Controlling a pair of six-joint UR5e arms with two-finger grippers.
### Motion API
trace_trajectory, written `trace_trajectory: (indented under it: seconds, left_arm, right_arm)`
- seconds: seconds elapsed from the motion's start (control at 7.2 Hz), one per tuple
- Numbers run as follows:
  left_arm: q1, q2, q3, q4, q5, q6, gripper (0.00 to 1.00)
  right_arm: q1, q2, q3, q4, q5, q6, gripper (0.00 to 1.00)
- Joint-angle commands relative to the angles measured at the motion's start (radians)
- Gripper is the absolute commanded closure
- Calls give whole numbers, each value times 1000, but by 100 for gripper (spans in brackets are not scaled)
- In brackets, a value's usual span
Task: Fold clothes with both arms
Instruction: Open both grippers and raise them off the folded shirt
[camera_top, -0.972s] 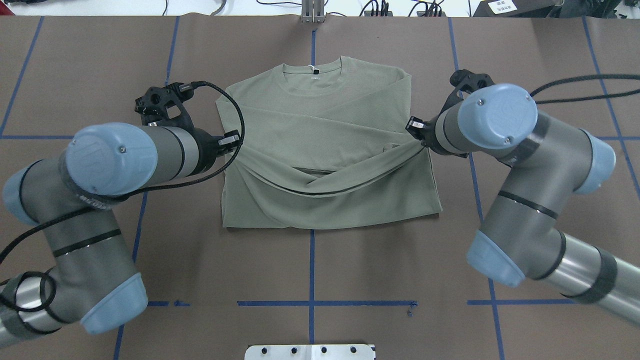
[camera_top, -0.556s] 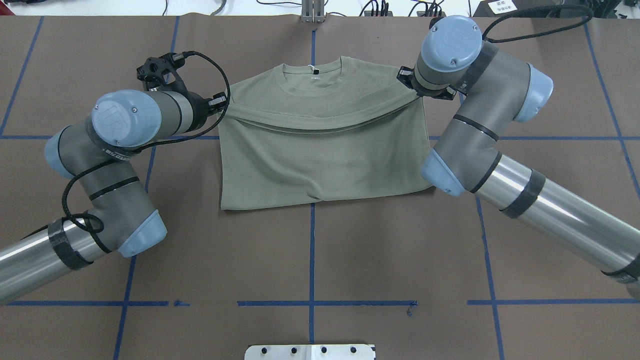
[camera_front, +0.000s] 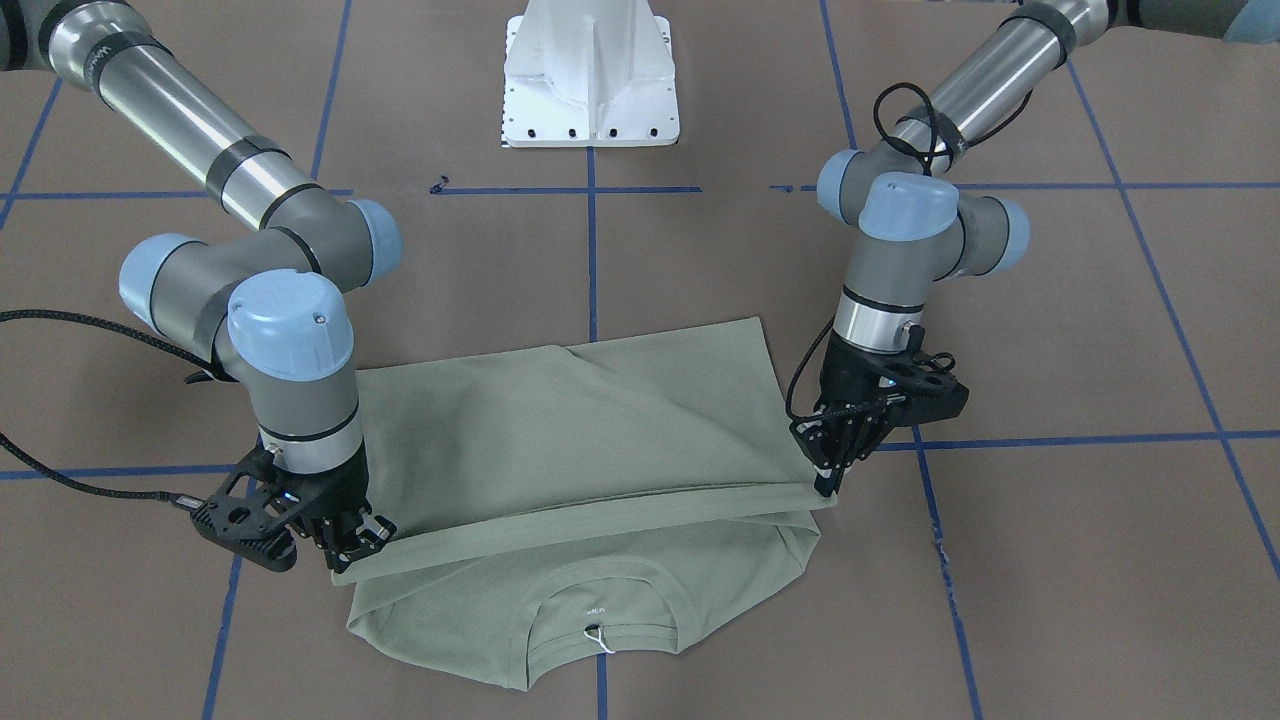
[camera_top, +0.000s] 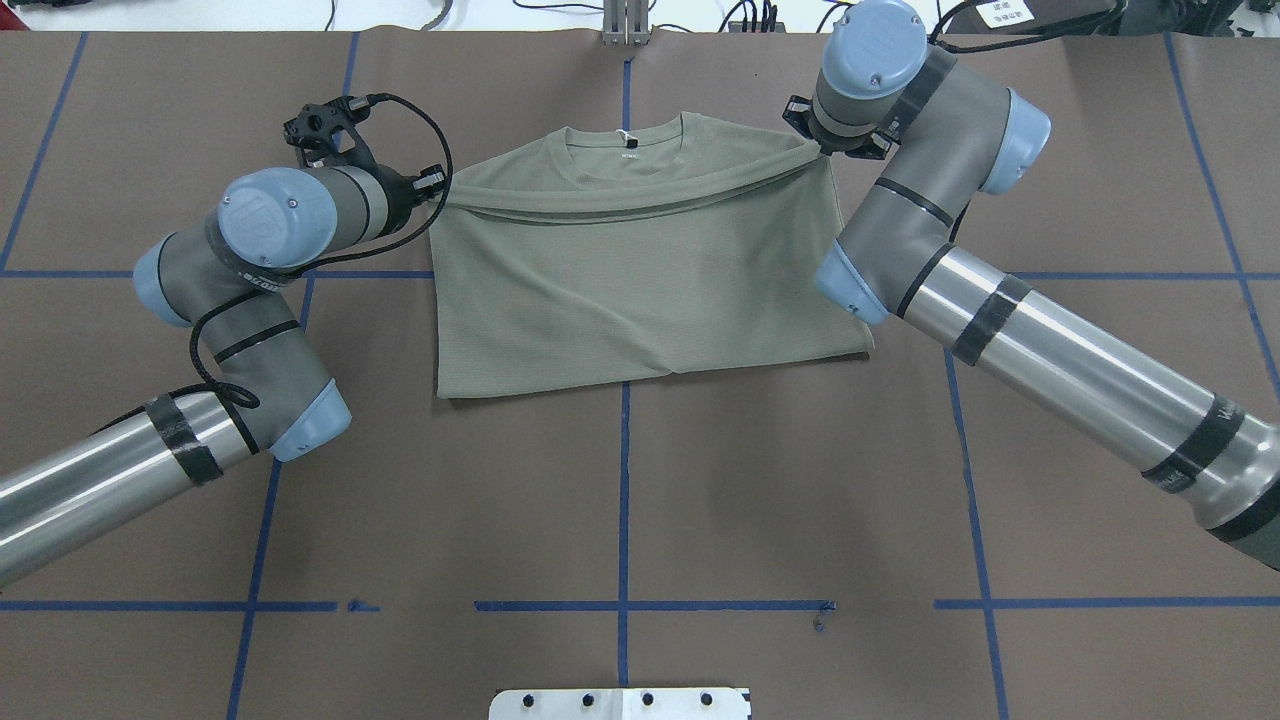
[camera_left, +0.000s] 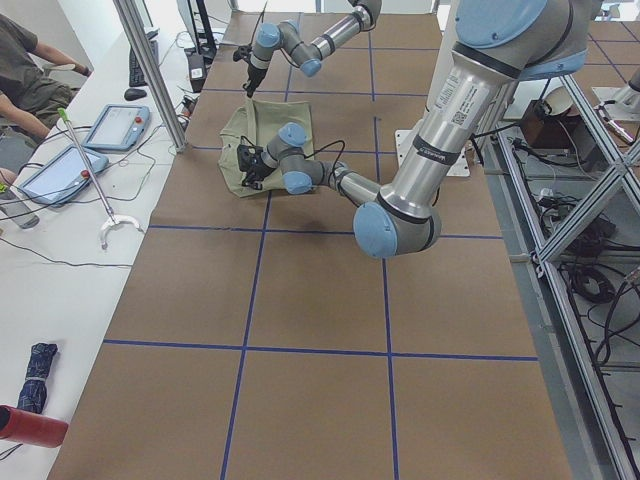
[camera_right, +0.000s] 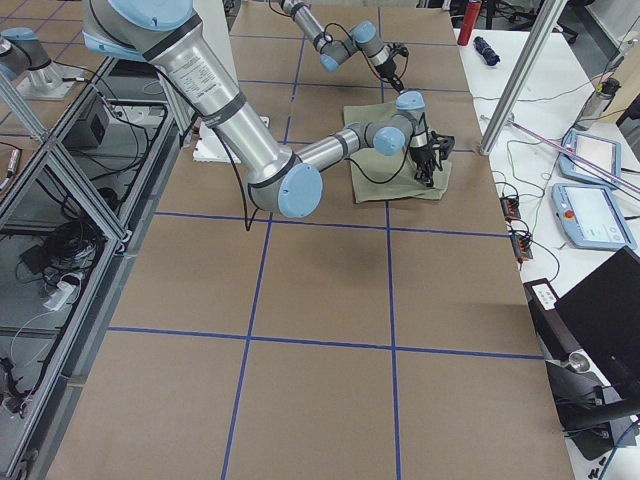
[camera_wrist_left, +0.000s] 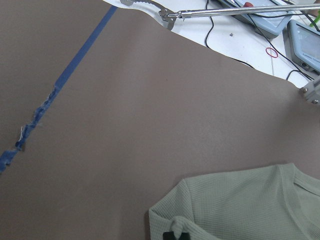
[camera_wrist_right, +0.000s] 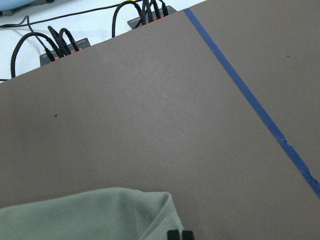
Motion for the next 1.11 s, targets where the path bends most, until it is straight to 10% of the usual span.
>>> trace_trajectory:
  seconds: [0.0,0.42,0.56,0.97]
  left_arm:
    - [0,-19,29,-4,11,0,100]
    - [0,-24,30,-4,11,0,100]
    - [-1,-22,29,-4,9,0,69]
    - [-26,-22,21,-20,8,40,50]
  right_arm:
    - [1,50,-75,7,2,0,100]
    - [-2,49,-89,7,-5,-3,100]
    - [-7,44,-89,7,-11,-6,52]
    - [15,35,17,7,0,10,30]
